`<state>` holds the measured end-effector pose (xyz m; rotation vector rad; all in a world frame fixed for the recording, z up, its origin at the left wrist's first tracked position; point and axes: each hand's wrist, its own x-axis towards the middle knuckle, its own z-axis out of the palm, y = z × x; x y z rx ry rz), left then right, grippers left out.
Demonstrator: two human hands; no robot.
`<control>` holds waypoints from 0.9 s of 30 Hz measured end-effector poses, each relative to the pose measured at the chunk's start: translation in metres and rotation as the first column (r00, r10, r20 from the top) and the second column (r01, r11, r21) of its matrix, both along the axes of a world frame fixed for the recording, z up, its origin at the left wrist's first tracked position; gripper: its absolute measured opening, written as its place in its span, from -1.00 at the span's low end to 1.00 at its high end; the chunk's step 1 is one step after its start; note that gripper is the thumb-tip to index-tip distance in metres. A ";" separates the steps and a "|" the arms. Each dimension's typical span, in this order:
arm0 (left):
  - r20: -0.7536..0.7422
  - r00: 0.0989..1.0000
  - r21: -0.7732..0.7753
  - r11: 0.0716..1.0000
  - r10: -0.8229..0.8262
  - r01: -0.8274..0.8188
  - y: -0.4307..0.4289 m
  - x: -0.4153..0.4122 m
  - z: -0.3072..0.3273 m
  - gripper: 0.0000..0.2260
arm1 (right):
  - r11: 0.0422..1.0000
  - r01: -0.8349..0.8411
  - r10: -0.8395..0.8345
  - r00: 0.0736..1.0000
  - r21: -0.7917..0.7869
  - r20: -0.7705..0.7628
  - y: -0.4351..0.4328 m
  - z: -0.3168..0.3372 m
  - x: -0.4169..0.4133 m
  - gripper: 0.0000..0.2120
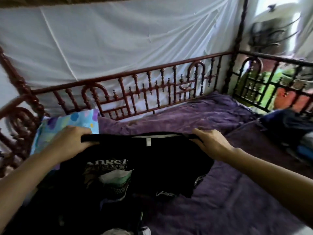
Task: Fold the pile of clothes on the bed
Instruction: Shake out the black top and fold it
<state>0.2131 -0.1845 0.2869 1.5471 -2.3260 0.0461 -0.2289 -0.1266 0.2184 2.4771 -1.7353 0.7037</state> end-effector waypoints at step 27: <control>0.194 0.969 0.317 0.944 -0.155 0.088 -0.179 -0.778 -0.331 -0.79 | 0.464 0.683 -0.776 0.621 0.564 -0.114 0.059 -0.347 -0.553 -0.74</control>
